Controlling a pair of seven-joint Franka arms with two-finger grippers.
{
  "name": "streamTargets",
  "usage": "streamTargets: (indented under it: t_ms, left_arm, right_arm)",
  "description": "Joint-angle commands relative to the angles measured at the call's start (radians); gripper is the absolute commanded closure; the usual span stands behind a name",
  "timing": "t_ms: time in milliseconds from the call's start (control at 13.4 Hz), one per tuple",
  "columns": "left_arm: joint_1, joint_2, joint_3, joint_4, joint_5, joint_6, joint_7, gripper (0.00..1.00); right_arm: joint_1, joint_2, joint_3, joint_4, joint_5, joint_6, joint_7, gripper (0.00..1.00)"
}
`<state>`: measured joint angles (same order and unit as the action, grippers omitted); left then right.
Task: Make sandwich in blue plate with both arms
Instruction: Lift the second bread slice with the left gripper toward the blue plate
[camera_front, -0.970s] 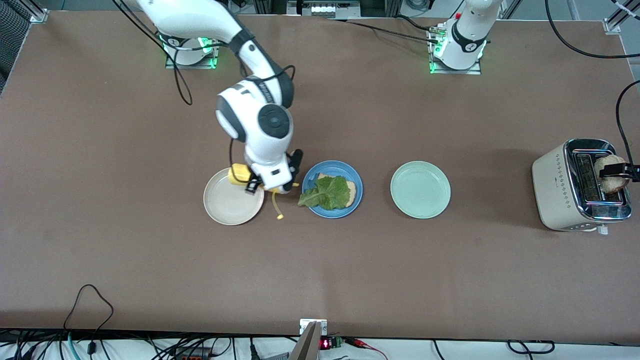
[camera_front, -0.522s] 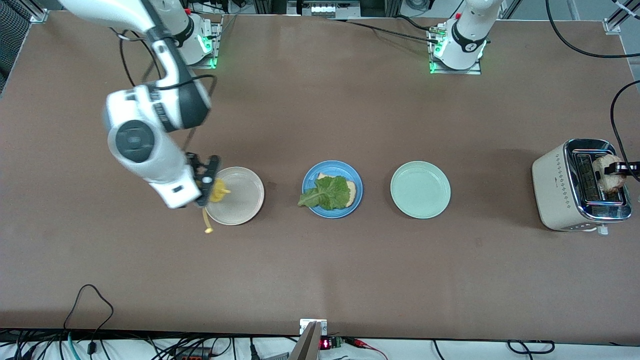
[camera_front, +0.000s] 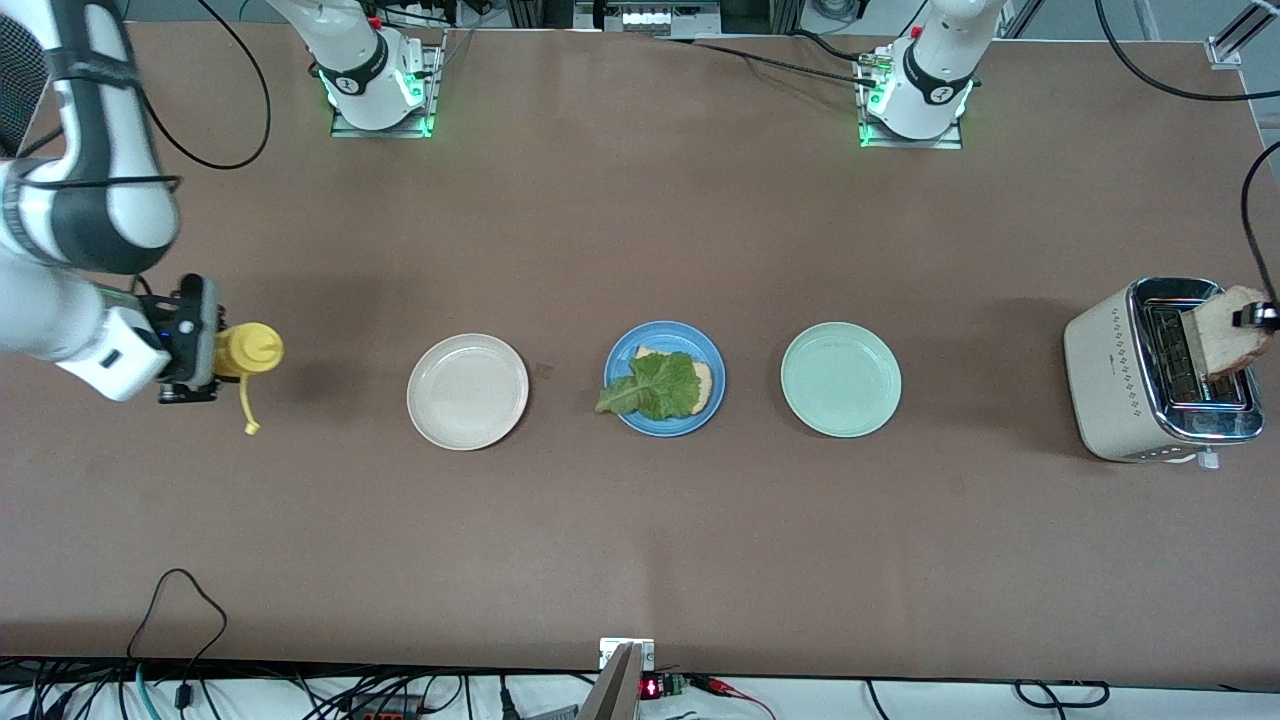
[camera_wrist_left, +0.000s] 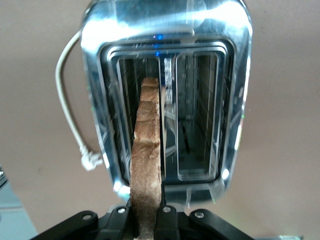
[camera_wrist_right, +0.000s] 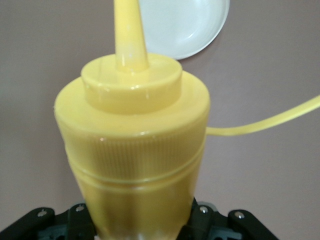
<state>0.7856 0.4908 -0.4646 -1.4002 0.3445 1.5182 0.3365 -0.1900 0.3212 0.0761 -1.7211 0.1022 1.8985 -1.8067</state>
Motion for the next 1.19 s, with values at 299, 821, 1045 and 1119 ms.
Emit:
streamTargets:
  t_ms: [299, 821, 1045, 1119]
  left_arm:
    - [-0.005, -0.057, -0.237, 0.082, 0.011, -0.251, -0.007, 0.99]
    - [-0.277, 0.084, -0.347, 0.063, -0.126, -0.363, -0.121, 0.98]
    - [-0.419, 0.124, -0.347, 0.063, -0.298, -0.210, -0.367, 0.98]
    - [-0.460, 0.144, -0.347, 0.063, -0.335, -0.161, -0.404, 0.98]
  right_arm:
    - [-0.282, 0.114, 0.027, -0.041, 0.399, -0.041, -0.584, 1.00]
    - [-0.449, 0.389, 0.025, 0.040, 0.680, -0.284, -0.822, 1.00]
    - [-0.465, 0.440, 0.025, 0.080, 0.702, -0.325, -0.823, 1.00]
    - [-0.466, 0.447, 0.025, 0.080, 0.705, -0.325, -0.823, 0.98]
